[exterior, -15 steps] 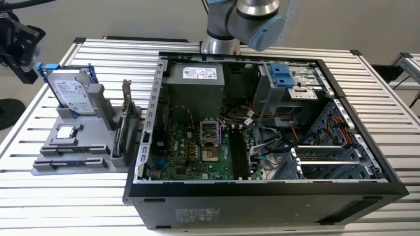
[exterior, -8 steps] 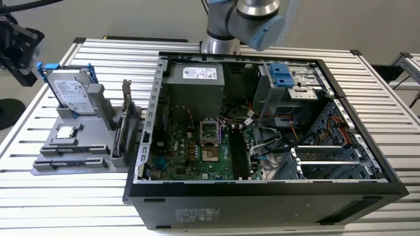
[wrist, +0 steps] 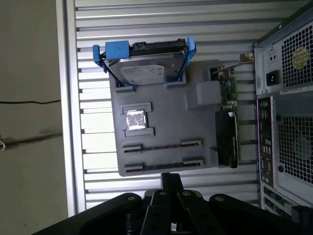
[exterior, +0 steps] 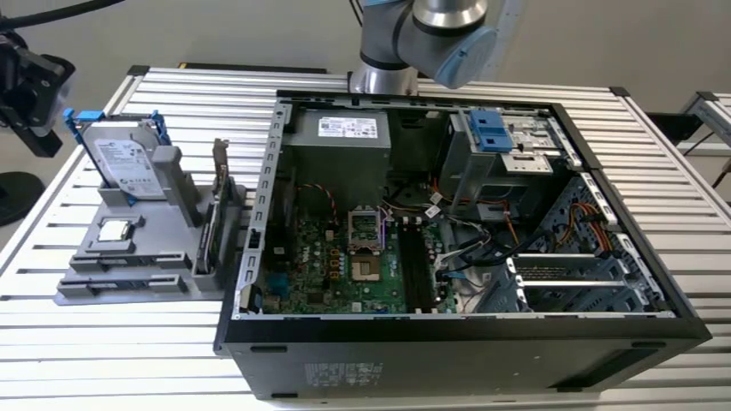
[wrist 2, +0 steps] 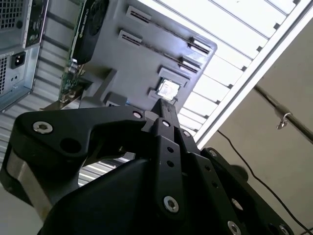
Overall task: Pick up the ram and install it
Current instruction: 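Reach for the ram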
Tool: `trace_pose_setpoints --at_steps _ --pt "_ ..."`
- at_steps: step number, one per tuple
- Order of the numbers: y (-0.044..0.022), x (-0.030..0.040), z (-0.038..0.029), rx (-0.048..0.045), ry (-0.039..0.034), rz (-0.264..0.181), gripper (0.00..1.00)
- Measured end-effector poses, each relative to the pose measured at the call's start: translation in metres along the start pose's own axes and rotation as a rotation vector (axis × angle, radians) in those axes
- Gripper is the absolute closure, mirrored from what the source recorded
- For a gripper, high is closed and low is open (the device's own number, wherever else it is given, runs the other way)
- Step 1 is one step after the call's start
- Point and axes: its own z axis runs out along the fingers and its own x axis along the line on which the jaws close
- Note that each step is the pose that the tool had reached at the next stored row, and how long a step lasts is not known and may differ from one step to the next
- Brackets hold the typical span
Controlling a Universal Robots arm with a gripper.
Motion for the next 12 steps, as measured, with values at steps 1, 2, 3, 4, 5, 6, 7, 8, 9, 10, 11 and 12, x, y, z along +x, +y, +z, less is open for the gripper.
trace_pose_setpoints --at_steps 1,2,3,4,5,6,7,8,9,10,11,12 --pt "-0.0006 -0.0003 0.0001 0.0000 0.0001 -0.003 1.00" --pt "-0.0010 -0.0006 0.0003 -0.0002 0.0003 -0.007 1.00" --pt "-0.0013 -0.0009 0.0006 -0.0002 0.0006 -0.012 1.00" --pt "-0.0016 -0.0010 0.0014 -0.0003 0.0009 -0.018 1.00" --pt "-0.0018 -0.0012 0.0023 -0.0004 0.0014 -0.026 1.00" --pt "-0.0019 -0.0014 0.0033 -0.0005 0.0018 -0.033 1.00" --pt "-0.0021 -0.0016 0.0043 -0.0007 0.0021 -0.042 1.00" --pt "-0.0022 -0.0018 0.0054 -0.0009 0.0025 -0.051 1.00" --pt "-0.0023 -0.0020 0.0063 -0.0010 0.0029 -0.059 1.00" --pt "-0.0024 -0.0021 0.0072 -0.0012 0.0033 -0.069 1.00" --pt "-0.0025 -0.0023 0.0080 -0.0014 0.0038 -0.078 1.00" --pt "-0.0026 -0.0024 0.0087 -0.0015 0.0043 -0.088 1.00"
